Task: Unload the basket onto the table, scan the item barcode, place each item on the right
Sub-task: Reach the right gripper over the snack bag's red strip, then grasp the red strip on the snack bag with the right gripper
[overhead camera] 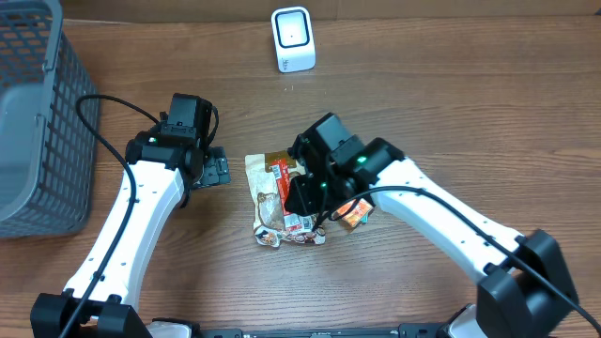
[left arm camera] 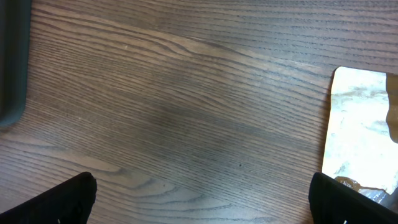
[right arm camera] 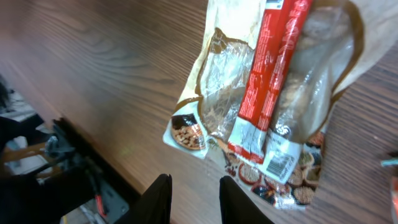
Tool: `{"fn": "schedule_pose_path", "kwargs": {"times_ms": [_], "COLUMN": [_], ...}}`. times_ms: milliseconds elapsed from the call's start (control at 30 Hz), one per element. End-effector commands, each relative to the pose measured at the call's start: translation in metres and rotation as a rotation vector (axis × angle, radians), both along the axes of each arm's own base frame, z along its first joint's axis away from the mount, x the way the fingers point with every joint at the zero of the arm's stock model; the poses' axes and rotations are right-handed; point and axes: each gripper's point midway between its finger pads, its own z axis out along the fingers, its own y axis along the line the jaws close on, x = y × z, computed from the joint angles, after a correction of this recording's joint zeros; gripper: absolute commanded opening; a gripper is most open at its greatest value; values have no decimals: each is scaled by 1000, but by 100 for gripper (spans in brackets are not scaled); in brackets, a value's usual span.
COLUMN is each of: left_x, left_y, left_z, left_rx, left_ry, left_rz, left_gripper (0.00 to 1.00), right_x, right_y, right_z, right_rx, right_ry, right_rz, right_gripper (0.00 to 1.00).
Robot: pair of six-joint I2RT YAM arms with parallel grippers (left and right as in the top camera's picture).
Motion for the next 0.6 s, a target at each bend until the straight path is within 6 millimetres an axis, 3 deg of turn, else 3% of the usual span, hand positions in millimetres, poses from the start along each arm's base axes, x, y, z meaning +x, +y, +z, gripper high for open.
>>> {"fn": "schedule_pose_path", "kwargs": {"times_ms": [0, 200, 567], "left_x": [5, 5, 5], "left_y": [0, 0, 0], "left_z": [8, 8, 8], "left_rx": [4, 4, 4], "left_ry": [-29, -29, -29], "left_rz": [0, 0, 0], "left_gripper": [100, 100, 100], "right_x": [7, 6, 5], "right_y": [-3, 1, -6], "right_z": [-20, -35, -39], "right_rx": [-80, -105, -147], "right_ry": [2, 18, 20], "right_rz": [-63, -67, -75], "right_gripper": [27, 31, 37]}}
